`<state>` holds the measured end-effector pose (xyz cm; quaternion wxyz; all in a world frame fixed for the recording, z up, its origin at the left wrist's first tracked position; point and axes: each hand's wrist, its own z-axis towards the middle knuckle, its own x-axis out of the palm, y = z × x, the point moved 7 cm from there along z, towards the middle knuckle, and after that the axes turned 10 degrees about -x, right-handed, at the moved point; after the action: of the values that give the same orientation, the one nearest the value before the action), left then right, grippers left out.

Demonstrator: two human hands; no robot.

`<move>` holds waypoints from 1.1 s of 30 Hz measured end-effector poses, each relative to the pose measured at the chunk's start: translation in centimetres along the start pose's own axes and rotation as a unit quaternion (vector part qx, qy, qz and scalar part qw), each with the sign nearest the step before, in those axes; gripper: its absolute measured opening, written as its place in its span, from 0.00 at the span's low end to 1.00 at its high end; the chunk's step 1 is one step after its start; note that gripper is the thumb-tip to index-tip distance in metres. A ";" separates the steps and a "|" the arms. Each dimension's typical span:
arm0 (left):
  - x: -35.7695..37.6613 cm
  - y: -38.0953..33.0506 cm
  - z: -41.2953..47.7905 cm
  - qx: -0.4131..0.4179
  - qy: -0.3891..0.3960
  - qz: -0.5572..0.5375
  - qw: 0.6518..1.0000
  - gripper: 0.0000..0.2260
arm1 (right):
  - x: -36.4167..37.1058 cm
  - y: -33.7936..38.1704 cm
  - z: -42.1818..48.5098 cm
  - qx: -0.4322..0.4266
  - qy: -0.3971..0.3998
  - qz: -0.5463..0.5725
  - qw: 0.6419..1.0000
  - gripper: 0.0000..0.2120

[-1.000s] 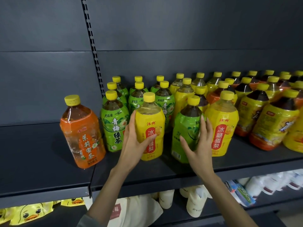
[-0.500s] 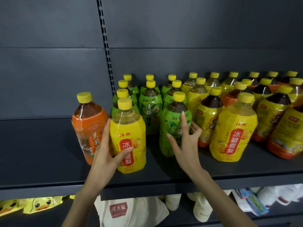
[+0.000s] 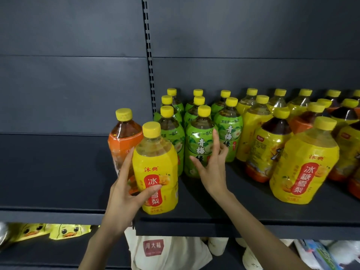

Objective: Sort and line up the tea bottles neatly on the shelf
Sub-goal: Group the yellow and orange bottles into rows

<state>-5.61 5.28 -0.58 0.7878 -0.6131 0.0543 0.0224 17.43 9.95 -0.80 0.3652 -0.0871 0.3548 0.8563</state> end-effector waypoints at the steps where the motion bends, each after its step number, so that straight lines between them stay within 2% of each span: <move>1: -0.3 0.1 -0.1 0.001 -0.007 0.003 1.000 0.38 | 0.2 0.0 0.0 0.003 -0.001 -0.009 1.000 0.47; 4: -0.9 0.1 -0.3 -0.005 -0.013 0.007 1.000 0.39 | 0.1 -0.1 0.0 0.023 0.008 -0.041 0.999 0.45; 5: -1.0 0.1 -0.4 -0.010 -0.011 0.007 1.000 0.40 | -0.3 0.2 0.1 -0.002 -0.004 -0.078 0.997 0.44; 7: -1.1 0.2 -0.5 -0.016 -0.008 0.003 1.000 0.42 | -1.4 2.4 1.2 -0.109 -0.046 -0.148 0.982 0.39; 9: -1.0 0.3 -0.6 -0.014 -0.004 -0.001 1.000 0.42 | -1.6 5.4 3.3 -0.210 -0.029 -0.139 0.967 0.35; 12: -0.8 0.4 -0.6 -0.010 0.001 -0.004 1.000 0.41 | 0.4 9.1 6.8 -0.278 0.135 -0.108 0.945 0.37; 15: -0.9 0.5 -0.5 -0.013 0.001 -0.013 1.000 0.40 | 3.3 9.4 8.5 -0.248 0.292 -0.115 0.917 0.44; 17: -0.9 0.6 -0.5 -0.012 0.001 -0.014 1.000 0.40 | 4.4 8.9 9.1 -0.208 0.333 -0.087 0.916 0.44; 28: -0.5 0.3 -0.8 0.014 -0.008 -0.006 1.000 0.35 | 5.2 9.4 8.2 -0.189 0.241 -0.127 0.944 0.42; 33: -0.5 0.0 -1.0 0.021 -0.015 0.005 1.000 0.38 | 5.5 9.7 7.6 -0.168 0.216 -0.167 0.947 0.44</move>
<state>-6.18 4.39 -0.80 0.8014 -0.5953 0.0464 0.0347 7.70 13.50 7.85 0.3977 -0.3877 0.2569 0.7909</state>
